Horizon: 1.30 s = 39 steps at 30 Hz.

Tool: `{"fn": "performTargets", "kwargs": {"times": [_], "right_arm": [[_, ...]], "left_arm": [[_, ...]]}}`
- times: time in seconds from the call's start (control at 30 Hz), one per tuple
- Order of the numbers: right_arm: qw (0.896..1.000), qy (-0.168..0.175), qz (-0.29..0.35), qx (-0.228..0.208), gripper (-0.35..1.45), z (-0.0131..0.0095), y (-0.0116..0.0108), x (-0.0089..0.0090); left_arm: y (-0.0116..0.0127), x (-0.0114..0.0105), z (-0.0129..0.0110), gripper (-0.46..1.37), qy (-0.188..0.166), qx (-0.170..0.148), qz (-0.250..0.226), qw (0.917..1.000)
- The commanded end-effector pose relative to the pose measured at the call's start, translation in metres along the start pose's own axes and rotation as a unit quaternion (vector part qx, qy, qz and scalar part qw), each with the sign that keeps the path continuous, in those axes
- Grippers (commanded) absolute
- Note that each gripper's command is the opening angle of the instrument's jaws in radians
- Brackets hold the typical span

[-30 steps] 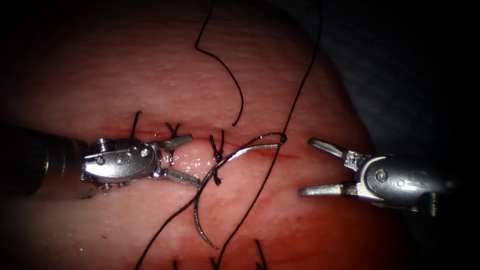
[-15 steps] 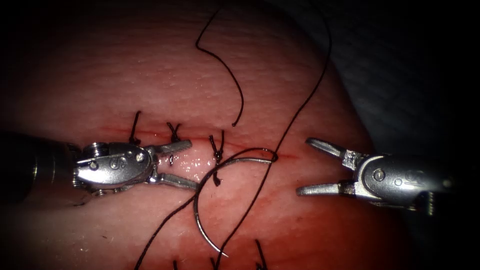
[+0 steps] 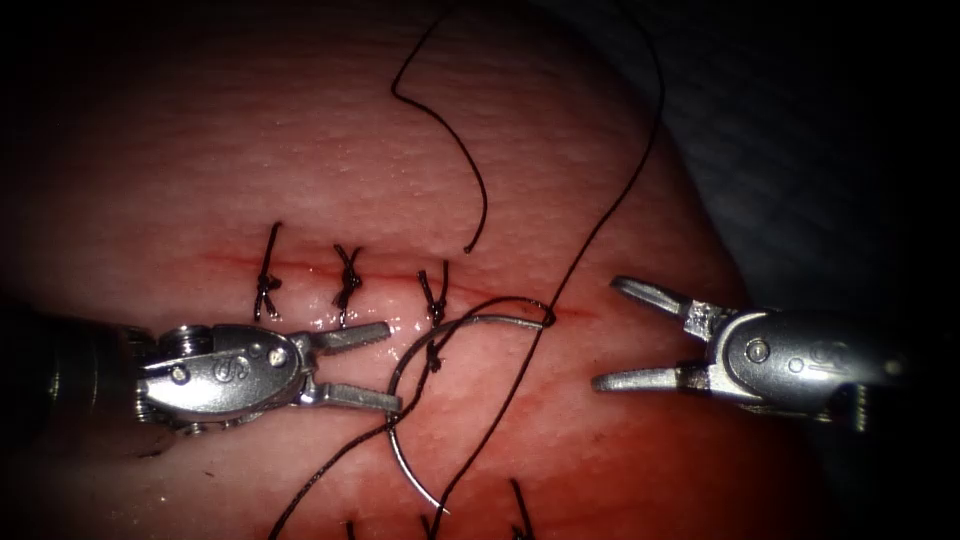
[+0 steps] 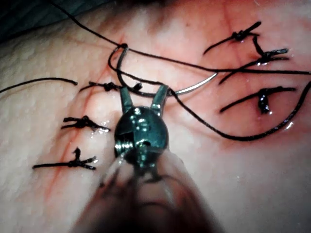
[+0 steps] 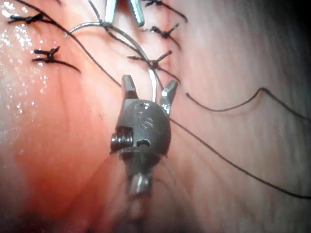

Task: Wound Closure
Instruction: With the left driver, pickup the needle

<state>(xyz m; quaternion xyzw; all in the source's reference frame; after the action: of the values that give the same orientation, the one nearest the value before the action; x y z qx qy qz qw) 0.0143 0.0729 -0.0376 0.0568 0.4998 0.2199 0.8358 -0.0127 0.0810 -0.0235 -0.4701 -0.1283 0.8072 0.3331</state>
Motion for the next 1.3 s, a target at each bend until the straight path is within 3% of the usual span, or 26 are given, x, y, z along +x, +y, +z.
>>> {"fn": "performTargets", "kwargs": {"times": [0.03,0.33,0.67,0.77,0.9,0.97,1.1,1.17,1.3], "right_arm": [[1.0,0.0,0.0,0.0,0.9,0.0,0.0,0.0],[1.0,-0.008,-0.006,-0.005,0.9,-0.0001,-0.0003,0.0002],[1.0,-0.01,-0.014,-0.007,0.89,-0.0001,-0.0006,0.0004],[1.0,-0.012,-0.017,-0.009,0.88,-0.0002,-0.0008,0.0006],[1.0,-0.014,-0.022,-0.009,0.86,-0.0003,-0.0011,0.001],[1.0,-0.014,-0.025,-0.009,0.85,-0.0003,-0.0013,0.0011],[0.999,-0.015,-0.027,-0.009,0.85,-0.0002,-0.0016,0.0013],[0.999,-0.015,-0.027,-0.009,0.85,-0.0002,-0.0016,0.0013],[0.999,-0.015,-0.03,-0.009,0.83,-0.0003,-0.0016,0.0014]], "left_arm": [[0.0003,-0.0003,0.0001,0.38,0.001,0.001,0.001,1.0],[0.0012,-0.0017,0.0016,0.41,-0.021,0.003,0.008,0.9998],[-0.0006,-0.0022,0.0039,0.4,-0.05,0.052,0.0,0.9974],[-0.0009,-0.0028,0.0042,0.42,-0.071,0.063,-0.001,0.9954],[-0.0008,-0.0041,0.0046,0.64,-0.119,0.081,-0.002,0.9896],[-0.0006,-0.0045,0.005,0.68,-0.127,0.087,-0.003,0.9881],[0.0,-0.0051,0.0058,0.73,-0.154,0.085,-0.002,0.9844],[0.0003,-0.0052,0.006,0.71,-0.166,0.081,-0.002,0.9828],[0.0006,-0.0058,0.0063,0.39,-0.189,0.066,-0.002,0.9797]]}}
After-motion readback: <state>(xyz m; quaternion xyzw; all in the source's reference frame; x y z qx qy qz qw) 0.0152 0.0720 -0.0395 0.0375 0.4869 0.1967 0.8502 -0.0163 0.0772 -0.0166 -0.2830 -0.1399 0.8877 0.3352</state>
